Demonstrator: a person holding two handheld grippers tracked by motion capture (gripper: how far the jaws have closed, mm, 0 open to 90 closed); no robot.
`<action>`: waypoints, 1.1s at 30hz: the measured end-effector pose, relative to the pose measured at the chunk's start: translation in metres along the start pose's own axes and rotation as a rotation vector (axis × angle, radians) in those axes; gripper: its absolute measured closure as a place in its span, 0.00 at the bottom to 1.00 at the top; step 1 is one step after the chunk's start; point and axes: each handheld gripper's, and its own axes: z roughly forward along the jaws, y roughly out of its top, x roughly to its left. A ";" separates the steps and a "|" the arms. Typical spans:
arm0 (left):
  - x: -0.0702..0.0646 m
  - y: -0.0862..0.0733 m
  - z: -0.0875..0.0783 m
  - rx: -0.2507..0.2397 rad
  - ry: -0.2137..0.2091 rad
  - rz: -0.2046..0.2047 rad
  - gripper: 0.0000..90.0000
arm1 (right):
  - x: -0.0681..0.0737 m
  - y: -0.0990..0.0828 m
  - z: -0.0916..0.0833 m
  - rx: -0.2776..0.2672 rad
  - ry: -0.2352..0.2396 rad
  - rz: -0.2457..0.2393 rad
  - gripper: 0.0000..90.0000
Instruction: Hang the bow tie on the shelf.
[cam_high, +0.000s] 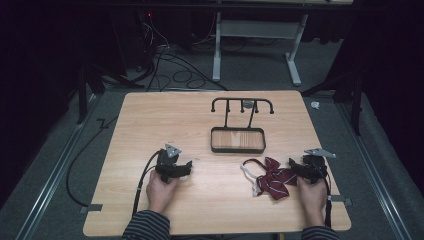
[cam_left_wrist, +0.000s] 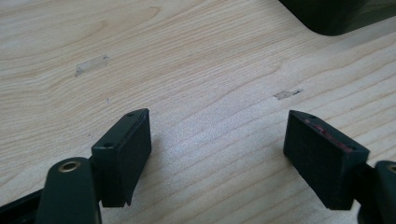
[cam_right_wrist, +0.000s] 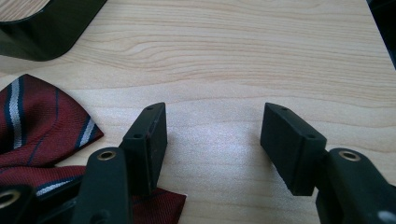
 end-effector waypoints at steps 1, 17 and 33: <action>0.000 0.000 0.000 0.000 0.001 0.001 0.26 | 0.000 0.000 0.000 0.000 0.000 0.000 0.47; 0.000 0.000 0.000 0.000 0.001 0.001 0.26 | 0.002 -0.001 -0.001 0.003 0.003 -0.004 0.44; 0.000 0.000 0.000 0.002 -0.002 0.000 0.26 | 0.000 -0.002 -0.002 -0.002 0.029 -0.025 0.48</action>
